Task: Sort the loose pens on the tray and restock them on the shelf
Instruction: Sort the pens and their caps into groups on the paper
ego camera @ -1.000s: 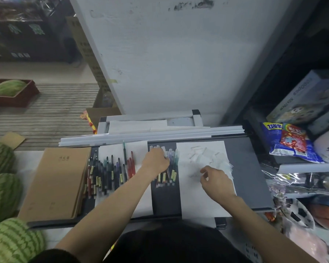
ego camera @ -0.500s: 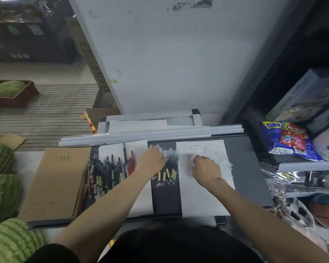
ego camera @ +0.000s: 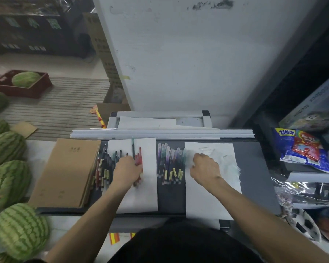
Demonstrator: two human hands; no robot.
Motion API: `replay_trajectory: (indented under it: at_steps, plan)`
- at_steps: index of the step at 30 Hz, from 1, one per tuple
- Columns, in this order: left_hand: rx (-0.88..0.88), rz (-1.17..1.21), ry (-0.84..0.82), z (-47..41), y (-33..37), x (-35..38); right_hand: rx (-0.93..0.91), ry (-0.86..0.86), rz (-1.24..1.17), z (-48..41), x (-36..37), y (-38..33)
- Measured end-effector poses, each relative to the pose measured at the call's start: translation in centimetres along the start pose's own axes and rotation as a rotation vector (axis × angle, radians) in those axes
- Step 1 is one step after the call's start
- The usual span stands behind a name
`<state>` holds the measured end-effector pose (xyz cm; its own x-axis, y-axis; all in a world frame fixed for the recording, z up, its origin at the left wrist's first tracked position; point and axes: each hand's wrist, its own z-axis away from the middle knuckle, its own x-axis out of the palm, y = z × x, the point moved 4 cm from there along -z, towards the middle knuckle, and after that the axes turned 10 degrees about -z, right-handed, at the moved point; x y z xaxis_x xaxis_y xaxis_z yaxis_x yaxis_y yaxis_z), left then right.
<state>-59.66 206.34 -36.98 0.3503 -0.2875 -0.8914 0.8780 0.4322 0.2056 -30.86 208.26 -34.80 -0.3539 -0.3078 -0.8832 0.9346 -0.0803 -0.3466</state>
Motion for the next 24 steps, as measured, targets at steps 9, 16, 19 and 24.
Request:
replay_trajectory:
  at_steps: [9, 16, 19, 24]
  plan:
    - [-0.066, 0.015, -0.034, -0.1, 0.5, 0.5, -0.078, -0.003, -0.158, 1.3, -0.6, -3.7]
    - [-0.069, 0.053, -0.079, -0.7, -0.6, 1.5, -0.020, -0.045, -0.466, 2.7, 0.2, -2.7]
    - [-0.038, -0.002, -0.061, -0.1, -0.6, 0.9, 0.073, -0.085, -0.814, 3.5, 0.5, -2.0]
    - [0.186, 0.077, -0.068, 2.8, 1.5, -1.6, 0.119, -0.115, -1.263, 4.6, -1.1, -1.7]
